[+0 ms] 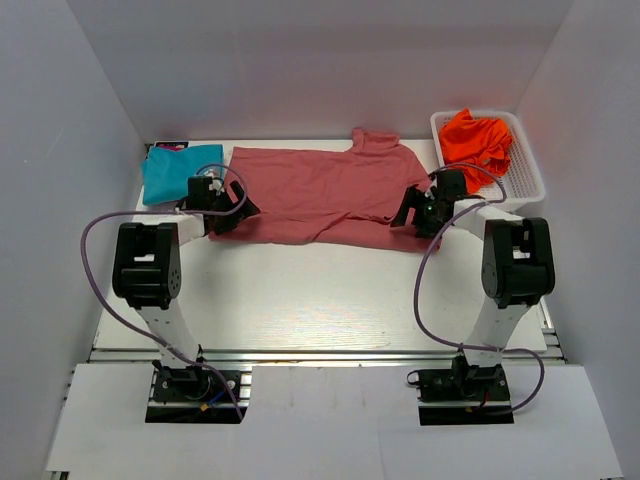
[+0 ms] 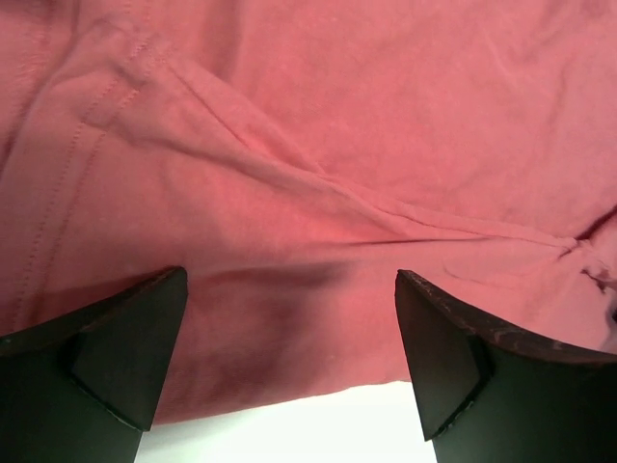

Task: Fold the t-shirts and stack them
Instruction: Fold the flattened tshirt in 1/3 of the way

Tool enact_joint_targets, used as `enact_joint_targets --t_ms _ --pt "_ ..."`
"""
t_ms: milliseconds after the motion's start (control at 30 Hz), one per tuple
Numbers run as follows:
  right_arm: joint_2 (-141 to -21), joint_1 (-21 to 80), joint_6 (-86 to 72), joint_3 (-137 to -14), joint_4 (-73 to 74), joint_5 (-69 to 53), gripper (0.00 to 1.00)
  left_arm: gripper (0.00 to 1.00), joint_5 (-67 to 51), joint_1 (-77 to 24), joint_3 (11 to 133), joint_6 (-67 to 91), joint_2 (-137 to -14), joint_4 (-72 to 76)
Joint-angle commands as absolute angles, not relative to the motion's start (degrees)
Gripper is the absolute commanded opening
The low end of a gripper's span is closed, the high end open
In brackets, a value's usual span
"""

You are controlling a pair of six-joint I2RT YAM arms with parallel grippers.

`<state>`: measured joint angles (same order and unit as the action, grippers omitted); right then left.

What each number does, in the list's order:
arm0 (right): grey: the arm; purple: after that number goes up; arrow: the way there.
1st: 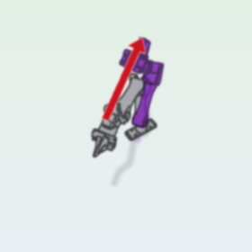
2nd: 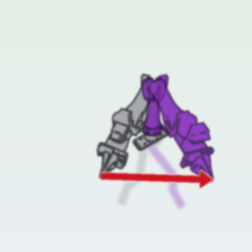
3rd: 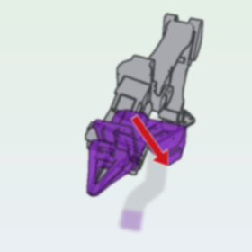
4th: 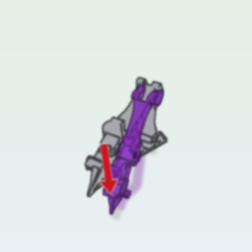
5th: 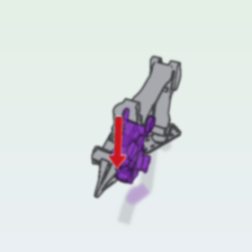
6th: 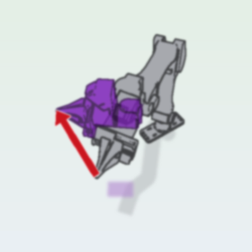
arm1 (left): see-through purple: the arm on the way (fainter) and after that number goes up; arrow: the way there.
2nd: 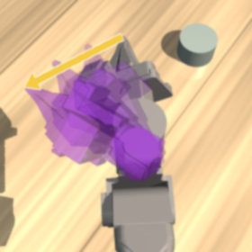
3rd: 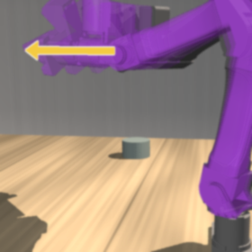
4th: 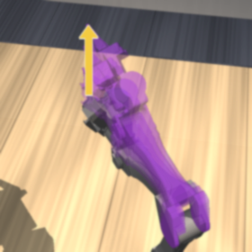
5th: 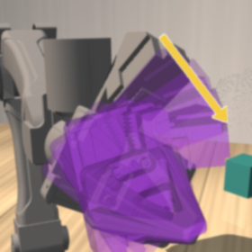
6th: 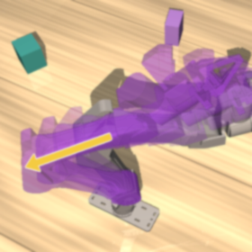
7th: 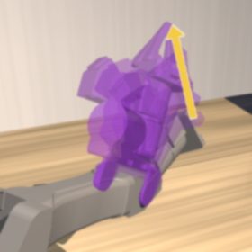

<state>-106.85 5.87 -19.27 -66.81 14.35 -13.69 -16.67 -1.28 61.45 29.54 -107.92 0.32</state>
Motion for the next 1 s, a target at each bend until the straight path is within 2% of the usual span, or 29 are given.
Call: enact_joint_targets --t_ms 0,233,367,400,533,633,767,967 --pt "-107.76 3.52 -23.36 -60.49 16.08 -13.01 0.90 1.00 -11.54 -0.26 55.30 29.53 -105.39 -6.75" --pt "-95.73 -1.21 -27.16 -46.68 15.73 -9.67 0.90 1.00 -3.87 0.88 44.05 29.00 -92.57 -13.62" --pt "-91.42 -1.06 -27.51 -39.83 15.64 -14.41 0.90 1.00 -3.34 -0.25 35.62 29.00 -79.31 -15.91" --pt "-87.23 -0.88 -27.51 -37.03 15.73 -15.02 0.90 1.00 -3.95 -0.26 34.46 29.00 -76.41 -16.87" --pt "-75.96 -0.79 -23.49 -36.38 20.90 -9.52 0.90 1.00 -5.27 -0.26 29.98 30.58 -60.94 -18.36" --pt "-68.04 -0.17 -21.19 -38.50 22.77 -10.96 0.90 1.00 -5.80 -0.26 29.09 31.20 -51.52 -17.23" --pt "-62.41 2.28 -22.94 -39.55 20.39 -15.63 0.90 1.00 -4.58 -0.26 31.45 31.20 -47.20 -17.23" --pt "-67.14 7.29 -22.41 -42.80 20.75 -18.01 0.90 1.00 -5.27 -0.26 32.17 31.20 -49.48 -15.47"
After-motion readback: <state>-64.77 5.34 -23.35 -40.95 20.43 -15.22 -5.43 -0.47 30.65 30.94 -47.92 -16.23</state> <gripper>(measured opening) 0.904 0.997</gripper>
